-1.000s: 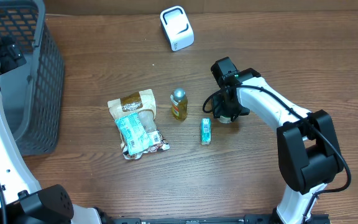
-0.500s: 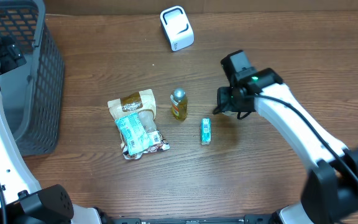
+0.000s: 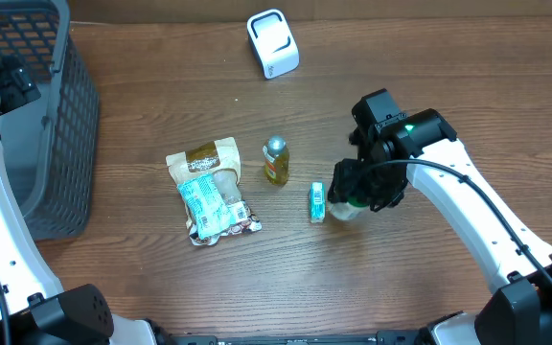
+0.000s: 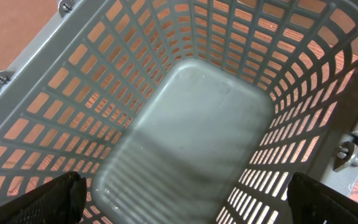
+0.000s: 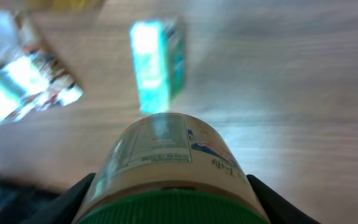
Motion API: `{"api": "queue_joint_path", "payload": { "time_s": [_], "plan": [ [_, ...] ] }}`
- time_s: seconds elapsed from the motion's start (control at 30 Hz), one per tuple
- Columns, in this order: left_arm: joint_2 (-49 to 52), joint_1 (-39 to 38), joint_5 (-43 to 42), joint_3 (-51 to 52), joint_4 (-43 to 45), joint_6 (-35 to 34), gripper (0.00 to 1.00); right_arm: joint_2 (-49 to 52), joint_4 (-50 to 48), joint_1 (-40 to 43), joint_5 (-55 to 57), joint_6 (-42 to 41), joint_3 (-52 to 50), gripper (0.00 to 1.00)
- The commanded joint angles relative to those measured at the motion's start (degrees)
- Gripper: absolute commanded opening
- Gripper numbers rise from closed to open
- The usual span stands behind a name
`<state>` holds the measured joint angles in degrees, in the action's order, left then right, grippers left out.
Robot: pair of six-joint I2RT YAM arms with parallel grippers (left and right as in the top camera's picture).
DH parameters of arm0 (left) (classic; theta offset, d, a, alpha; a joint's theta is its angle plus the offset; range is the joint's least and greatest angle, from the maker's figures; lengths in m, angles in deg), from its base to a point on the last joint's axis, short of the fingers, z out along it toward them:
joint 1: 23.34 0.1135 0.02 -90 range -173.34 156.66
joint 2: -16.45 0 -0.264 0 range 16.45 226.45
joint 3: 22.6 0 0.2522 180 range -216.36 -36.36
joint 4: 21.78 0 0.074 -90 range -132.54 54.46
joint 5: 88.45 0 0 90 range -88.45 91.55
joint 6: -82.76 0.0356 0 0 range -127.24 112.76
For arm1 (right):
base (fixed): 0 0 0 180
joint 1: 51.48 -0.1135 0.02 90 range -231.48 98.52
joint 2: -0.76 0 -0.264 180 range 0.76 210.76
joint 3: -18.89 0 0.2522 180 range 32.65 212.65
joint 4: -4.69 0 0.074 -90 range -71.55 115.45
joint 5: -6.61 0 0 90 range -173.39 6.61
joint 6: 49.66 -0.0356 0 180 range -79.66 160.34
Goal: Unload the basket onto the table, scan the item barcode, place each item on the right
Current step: 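Lift the jar and tilt it sideways with the right gripper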
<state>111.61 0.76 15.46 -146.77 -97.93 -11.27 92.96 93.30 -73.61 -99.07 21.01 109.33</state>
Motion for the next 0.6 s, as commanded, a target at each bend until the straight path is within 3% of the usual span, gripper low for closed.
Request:
{"api": "queue_joint_path", "payload": {
  "time_s": [0.0,0.23,0.4,0.47,0.57],
  "plan": [
    [-0.11,-0.11,-0.44,-0.83,0.02,1.09,1.00,-0.79,0.50,0.09,-12.83,-0.20,0.31,0.59],
    [-0.11,-0.13,-0.42,-0.83,0.02,1.09,0.99,-0.79,1.81,0.09,-24.92,-0.90,0.31,0.62],
    [-0.11,-0.13,-0.42,-0.83,0.02,1.07,0.99,-0.79,2.93,0.09,-30.97,-9.31,0.31,0.62],
    [-0.11,-0.11,-0.42,-0.83,0.02,1.09,0.99,-0.79,3.28,0.09,-30.93,-13.05,0.31,0.54],
    [-0.11,-0.13,-0.44,-0.83,0.02,1.09,1.00,-0.79,3.52,0.09,-30.95,-15.98,0.31,0.52]
  ]
}}
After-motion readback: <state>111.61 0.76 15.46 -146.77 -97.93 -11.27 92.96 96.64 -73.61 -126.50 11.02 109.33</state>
